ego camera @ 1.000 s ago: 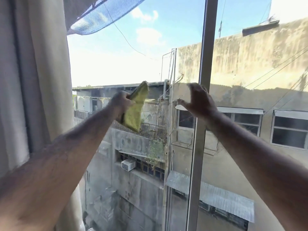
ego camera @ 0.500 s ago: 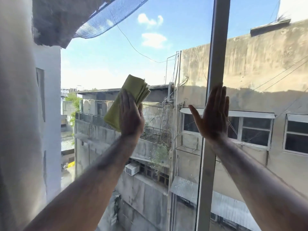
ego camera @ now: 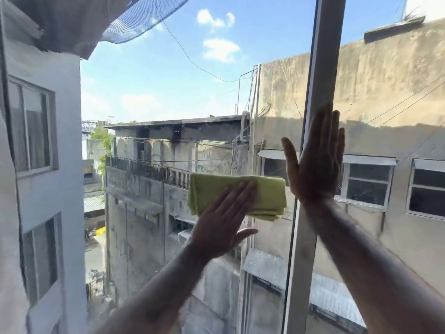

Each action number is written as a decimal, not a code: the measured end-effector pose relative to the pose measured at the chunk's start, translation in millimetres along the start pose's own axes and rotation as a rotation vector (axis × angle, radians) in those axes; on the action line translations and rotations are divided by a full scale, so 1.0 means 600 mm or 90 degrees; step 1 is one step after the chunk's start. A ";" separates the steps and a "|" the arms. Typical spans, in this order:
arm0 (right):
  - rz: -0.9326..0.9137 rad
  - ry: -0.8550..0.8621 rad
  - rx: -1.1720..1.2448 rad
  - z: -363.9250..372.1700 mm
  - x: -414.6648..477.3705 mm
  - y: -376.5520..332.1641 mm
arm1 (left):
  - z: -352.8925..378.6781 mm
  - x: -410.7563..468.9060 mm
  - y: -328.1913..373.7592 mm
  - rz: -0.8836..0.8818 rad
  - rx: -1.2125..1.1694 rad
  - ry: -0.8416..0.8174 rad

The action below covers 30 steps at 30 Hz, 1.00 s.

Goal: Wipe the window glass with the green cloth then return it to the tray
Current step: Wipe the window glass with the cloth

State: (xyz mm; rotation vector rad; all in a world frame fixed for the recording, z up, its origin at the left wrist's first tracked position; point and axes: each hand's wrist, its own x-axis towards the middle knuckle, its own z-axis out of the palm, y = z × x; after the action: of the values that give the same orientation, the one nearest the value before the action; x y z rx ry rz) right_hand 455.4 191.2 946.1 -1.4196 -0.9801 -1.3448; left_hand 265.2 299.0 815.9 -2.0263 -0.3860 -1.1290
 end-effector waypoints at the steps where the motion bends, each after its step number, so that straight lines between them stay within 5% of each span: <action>1: -0.001 -0.004 0.004 0.000 0.000 0.000 | -0.004 -0.021 -0.019 -0.032 0.007 0.011; 6: 0.000 -0.009 -0.006 -0.001 0.001 -0.002 | -0.060 0.040 -0.152 -0.483 -0.023 0.118; 8: -0.005 -0.006 -0.013 0.001 -0.001 -0.001 | -0.086 0.112 -0.187 -0.546 -0.029 0.155; 11: -0.010 -0.006 -0.027 0.002 0.000 0.001 | -0.096 0.202 -0.178 -0.449 -0.002 0.145; 13: -0.014 -0.004 -0.025 0.001 -0.001 0.000 | -0.079 0.214 -0.140 -0.276 0.019 0.106; 17: -0.010 0.000 -0.015 0.002 0.000 0.000 | -0.037 0.083 -0.080 0.113 0.069 -0.028; 20: -0.006 -0.006 -0.014 0.000 0.000 -0.002 | -0.045 -0.043 -0.118 0.178 0.080 -0.083; 27: -0.002 -0.015 -0.019 -0.002 0.003 -0.004 | -0.097 0.020 -0.234 -0.328 -0.017 0.067; 30: -0.007 -0.010 -0.024 0.000 0.002 -0.001 | -0.110 0.137 -0.215 -0.391 -0.034 0.114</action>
State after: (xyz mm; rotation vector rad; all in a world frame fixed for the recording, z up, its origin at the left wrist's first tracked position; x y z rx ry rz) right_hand 455.0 191.1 947.3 -1.4571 -0.9794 -1.3674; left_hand 197.2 326.5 965.6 -1.8769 -0.9339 -1.6850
